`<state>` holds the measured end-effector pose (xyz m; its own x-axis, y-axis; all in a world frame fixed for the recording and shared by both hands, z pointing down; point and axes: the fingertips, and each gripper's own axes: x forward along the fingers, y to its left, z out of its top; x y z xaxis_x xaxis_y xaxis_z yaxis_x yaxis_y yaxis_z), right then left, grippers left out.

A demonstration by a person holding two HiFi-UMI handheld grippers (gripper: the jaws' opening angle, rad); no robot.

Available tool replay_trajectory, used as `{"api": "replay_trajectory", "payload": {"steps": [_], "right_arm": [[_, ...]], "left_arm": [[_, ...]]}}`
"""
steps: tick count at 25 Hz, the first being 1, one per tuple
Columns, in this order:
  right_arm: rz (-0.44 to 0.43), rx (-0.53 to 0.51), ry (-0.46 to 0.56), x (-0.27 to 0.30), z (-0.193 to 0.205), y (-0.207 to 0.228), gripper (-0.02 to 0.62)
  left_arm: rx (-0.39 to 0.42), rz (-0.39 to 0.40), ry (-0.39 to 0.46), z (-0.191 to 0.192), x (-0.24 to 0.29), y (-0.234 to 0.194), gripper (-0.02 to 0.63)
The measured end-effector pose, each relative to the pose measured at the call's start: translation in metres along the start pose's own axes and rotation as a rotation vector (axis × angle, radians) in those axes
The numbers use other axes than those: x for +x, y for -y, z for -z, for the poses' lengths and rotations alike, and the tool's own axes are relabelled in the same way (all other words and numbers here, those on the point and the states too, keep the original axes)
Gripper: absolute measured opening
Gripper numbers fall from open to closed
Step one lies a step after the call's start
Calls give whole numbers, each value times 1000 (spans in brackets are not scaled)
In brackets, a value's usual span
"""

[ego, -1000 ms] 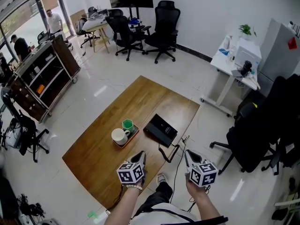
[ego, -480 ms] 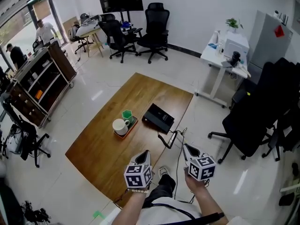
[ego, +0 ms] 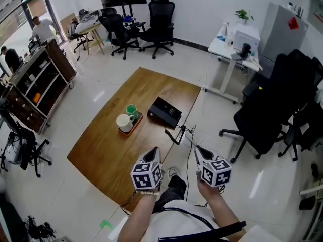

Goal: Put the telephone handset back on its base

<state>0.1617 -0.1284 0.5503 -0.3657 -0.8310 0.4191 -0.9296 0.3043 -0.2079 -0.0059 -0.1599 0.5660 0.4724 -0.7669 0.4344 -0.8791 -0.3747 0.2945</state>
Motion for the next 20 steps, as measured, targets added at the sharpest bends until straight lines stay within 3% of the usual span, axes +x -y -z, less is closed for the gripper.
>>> {"api": "replay_trajectory", "payload": {"steps": [20], "right_arm": [[8, -25, 17, -8, -8, 4, 6]], "left_arm": [[-2, 17, -7, 1, 5, 12, 6]]}}
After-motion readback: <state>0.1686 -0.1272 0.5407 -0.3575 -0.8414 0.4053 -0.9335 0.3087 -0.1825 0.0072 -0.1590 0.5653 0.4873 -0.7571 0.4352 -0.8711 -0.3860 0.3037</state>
